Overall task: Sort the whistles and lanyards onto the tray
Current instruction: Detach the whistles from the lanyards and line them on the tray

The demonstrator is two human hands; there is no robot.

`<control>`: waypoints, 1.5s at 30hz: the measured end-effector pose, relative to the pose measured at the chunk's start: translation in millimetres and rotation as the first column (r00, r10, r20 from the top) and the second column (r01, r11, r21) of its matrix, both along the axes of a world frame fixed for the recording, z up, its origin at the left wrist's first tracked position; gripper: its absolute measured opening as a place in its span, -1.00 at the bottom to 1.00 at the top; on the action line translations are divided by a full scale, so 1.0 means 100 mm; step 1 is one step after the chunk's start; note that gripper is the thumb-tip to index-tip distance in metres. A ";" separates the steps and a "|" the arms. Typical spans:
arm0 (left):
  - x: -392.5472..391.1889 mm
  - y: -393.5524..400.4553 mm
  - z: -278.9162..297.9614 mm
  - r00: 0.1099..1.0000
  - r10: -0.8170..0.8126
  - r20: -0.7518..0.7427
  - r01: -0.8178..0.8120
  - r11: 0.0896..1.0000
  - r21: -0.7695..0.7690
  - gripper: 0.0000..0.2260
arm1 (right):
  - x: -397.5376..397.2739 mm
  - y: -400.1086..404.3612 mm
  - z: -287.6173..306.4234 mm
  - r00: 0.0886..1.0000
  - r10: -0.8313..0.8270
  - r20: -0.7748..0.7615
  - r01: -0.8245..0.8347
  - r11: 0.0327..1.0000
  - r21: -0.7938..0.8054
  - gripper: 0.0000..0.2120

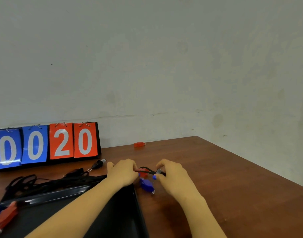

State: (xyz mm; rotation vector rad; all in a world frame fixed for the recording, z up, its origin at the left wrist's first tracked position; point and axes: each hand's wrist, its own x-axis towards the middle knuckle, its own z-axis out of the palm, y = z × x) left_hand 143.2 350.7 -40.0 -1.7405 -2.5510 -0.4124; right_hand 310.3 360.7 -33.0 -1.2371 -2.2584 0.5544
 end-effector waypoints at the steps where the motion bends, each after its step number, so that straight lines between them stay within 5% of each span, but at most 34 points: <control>1: -0.02 -0.02 0.03 0.998 -0.007 0.067 0.007 1.000 0.011 -0.93 | 0.00 0.00 -0.01 1.000 -0.016 -0.005 0.016 0.998 0.059 -0.71; 5: -0.09 -0.09 0.12 0.966 -0.024 0.259 0.001 0.996 0.086 -0.83 | 0.00 0.03 -0.05 0.997 -0.033 -0.068 0.040 0.994 0.103 -0.75; 11: -0.20 -0.12 0.15 0.814 -0.113 0.570 -0.019 0.975 0.220 -0.97 | -0.05 0.08 -0.12 0.990 -0.024 -0.141 0.031 0.998 0.049 -0.77; 20: -0.17 -0.18 0.08 0.780 -0.224 0.584 0.184 0.974 0.128 -0.92 | -0.03 0.08 -0.15 0.991 -0.035 -0.129 0.050 0.993 0.110 -0.73; 26: -0.12 -0.19 0.09 0.826 -0.254 0.503 0.247 0.966 0.083 -0.62 | -0.08 0.03 -0.13 0.988 0.090 -0.122 -0.086 0.996 0.038 -0.85; 29: -0.13 -0.16 0.08 0.834 -0.260 0.486 0.235 0.965 0.113 -0.51 | -0.08 0.01 -0.14 0.996 0.087 -0.029 -0.087 0.996 0.015 -0.74; 39: -0.07 -0.22 0.09 0.797 -0.354 0.489 0.346 0.932 0.110 -0.75 | -0.09 0.05 -0.17 0.999 0.033 0.043 -0.036 0.996 0.078 -0.69; 45: -0.01 -0.23 0.08 0.796 -0.329 0.508 0.310 0.943 0.125 -0.70 | -0.10 0.07 -0.20 1.000 0.026 0.017 -0.027 0.998 0.063 -0.53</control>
